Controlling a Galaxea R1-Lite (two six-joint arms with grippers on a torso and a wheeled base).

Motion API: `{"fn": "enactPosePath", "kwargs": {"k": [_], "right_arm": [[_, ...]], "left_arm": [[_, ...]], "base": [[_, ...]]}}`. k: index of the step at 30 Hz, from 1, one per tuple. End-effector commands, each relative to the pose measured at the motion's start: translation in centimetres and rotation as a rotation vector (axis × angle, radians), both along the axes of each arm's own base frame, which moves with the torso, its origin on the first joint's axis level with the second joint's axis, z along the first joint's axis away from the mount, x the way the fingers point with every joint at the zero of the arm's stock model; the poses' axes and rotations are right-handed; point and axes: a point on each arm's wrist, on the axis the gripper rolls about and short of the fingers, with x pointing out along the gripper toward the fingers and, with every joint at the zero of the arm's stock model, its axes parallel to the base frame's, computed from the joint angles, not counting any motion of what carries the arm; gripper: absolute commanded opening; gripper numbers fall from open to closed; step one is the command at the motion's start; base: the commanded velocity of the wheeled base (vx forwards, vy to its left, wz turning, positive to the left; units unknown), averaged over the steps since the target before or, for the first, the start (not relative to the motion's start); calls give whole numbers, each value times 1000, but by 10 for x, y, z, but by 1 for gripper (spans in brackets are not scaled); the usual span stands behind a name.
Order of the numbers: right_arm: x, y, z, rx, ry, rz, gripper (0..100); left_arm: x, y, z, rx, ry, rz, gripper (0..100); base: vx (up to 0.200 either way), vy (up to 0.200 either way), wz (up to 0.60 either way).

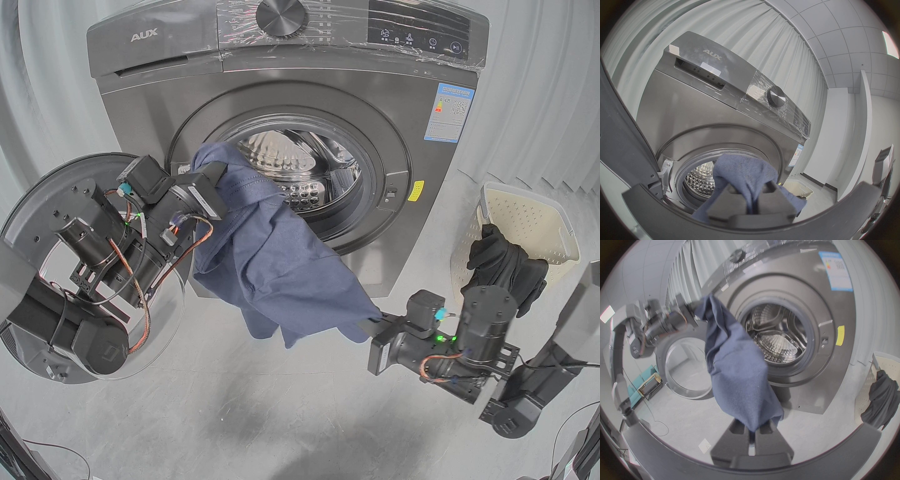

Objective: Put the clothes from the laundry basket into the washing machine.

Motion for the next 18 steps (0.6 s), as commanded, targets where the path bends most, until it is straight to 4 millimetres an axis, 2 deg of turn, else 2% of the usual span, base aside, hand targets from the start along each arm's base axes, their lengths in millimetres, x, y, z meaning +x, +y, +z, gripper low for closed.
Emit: {"fn": "enactPosePath", "kwargs": {"k": [1, 5, 7, 10, 12, 18], "right_arm": [[-28, -26, 35, 104, -103, 3, 0], [-31, -29, 48, 190, -145, -3, 0], [-24, -28, 69, 292, -198, -15, 0], [-19, -26, 83, 339, -243, -32, 0], [-16, -26, 88, 351, -254, -44, 0], [-10, -27, 98, 383, -288, -59, 0]], "left_arm": [[-2, 2, -9, 19, 30, -4, 100], [-3, 1, -17, 32, 58, -16, 100], [0, -3, -35, 57, 110, -24, 100], [4, -5, -42, 61, 117, -21, 100], [5, -5, -46, 63, 123, -23, 100], [5, -6, -83, 125, 230, -21, 100]], "base": [[0, 0, 0], [0, 0, 0], [0, 0, 0], [0, 0, 0], [0, 0, 0], [0, 0, 0]]}}
